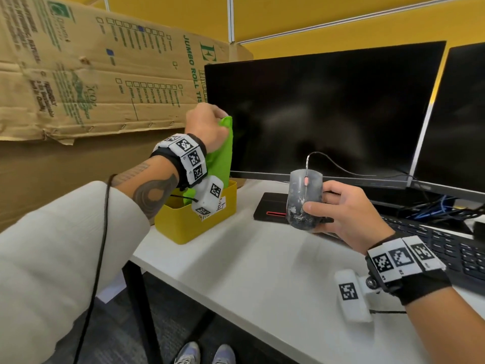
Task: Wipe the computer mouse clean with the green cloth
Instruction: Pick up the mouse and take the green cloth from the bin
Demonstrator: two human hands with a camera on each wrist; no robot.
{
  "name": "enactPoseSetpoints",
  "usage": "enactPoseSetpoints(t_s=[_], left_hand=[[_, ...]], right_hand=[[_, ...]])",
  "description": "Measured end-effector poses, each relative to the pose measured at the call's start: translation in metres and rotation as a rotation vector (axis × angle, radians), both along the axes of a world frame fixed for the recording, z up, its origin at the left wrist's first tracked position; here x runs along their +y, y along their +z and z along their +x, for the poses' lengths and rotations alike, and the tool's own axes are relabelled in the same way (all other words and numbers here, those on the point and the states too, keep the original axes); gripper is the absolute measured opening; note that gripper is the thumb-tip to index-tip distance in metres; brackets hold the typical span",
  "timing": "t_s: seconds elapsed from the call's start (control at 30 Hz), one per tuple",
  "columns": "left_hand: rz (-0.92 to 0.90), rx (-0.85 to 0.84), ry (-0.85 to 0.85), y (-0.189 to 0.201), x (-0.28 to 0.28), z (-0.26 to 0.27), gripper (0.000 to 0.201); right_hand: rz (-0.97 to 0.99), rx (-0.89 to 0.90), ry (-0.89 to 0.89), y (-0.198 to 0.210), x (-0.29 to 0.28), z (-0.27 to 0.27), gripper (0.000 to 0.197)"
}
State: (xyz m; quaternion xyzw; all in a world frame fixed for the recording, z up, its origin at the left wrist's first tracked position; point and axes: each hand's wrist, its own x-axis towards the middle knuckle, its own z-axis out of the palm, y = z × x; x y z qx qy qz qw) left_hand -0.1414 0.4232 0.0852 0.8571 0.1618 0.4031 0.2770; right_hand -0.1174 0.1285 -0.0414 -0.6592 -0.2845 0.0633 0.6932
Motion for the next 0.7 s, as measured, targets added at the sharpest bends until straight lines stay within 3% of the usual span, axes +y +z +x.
enactPoseSetpoints(t_s=[0.27, 0.43, 0.6, 0.7], left_hand=[[0.071, -0.074, -0.292, -0.012, -0.079, 0.007, 0.012], [0.065, -0.013, -0.404, -0.043, -0.122, 0.028, 0.030], [-0.008, 0.035, -0.417, -0.083, -0.165, 0.046, 0.067], [-0.089, 0.026, -0.443, -0.100, -0.183, 0.055, 0.072]], right_hand=[[0.123, -0.056, -0.094, 0.028, -0.049, 0.013, 0.027], [0.204, -0.044, -0.089, 0.041, -0.078, 0.019, 0.038], [0.185, -0.039, -0.115, 0.039, -0.089, 0.026, 0.032], [0.129, -0.030, -0.104, 0.035, -0.091, 0.029, 0.032]])
